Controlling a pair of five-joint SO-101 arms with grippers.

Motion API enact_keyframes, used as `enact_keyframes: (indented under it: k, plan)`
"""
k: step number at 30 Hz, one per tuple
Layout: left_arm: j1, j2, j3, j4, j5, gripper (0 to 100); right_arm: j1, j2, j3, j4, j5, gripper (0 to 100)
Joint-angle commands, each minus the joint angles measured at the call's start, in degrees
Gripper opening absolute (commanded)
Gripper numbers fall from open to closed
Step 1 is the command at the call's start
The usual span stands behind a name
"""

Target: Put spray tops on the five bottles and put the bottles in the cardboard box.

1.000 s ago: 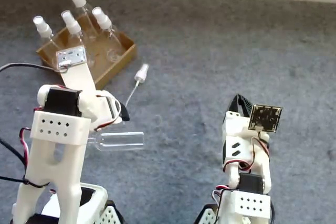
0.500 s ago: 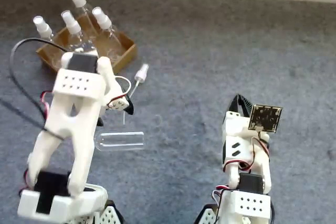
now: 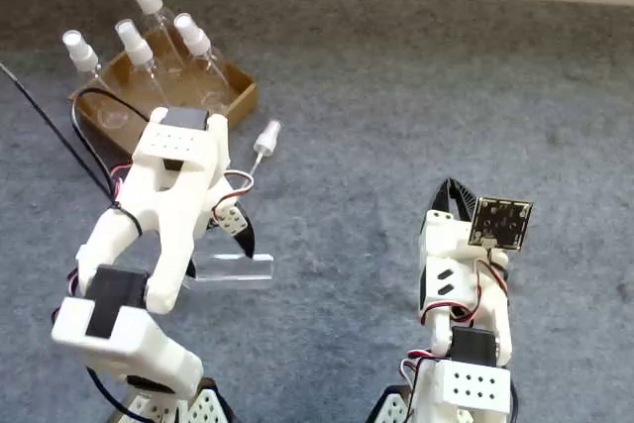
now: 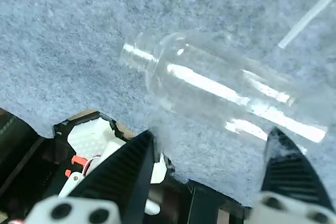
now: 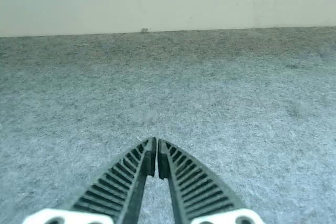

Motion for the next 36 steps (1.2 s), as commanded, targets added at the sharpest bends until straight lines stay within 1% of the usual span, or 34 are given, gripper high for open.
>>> enact_keyframes:
  k: [1,6,22,26,31,36]
  plan:
    - [-0.13,5.41,0.04,-2.99,0.18,25,-0.75,-0.40,10.15,0.13,0.35,0.8]
    - [-0.22,7.96,-0.04,-5.10,0.18,25,-0.75,-0.31,10.15,0.13,0.35,0.8]
    - [-0.13,3.91,0.48,-6.51,-0.18,24,-0.75,-0.22,10.15,0.13,0.35,0.8]
    - [-0.13,4.00,0.57,-8.62,-3.87,24,-0.75,-0.22,10.15,0.13,0.35,0.8]
    - [-0.13,4.00,0.48,-9.41,-4.48,13,-0.75,-0.22,10.15,0.13,0.35,0.8]
    - [-0.13,4.00,-0.04,-9.85,-4.48,12,-0.75,-0.22,10.15,0.13,0.35,0.8]
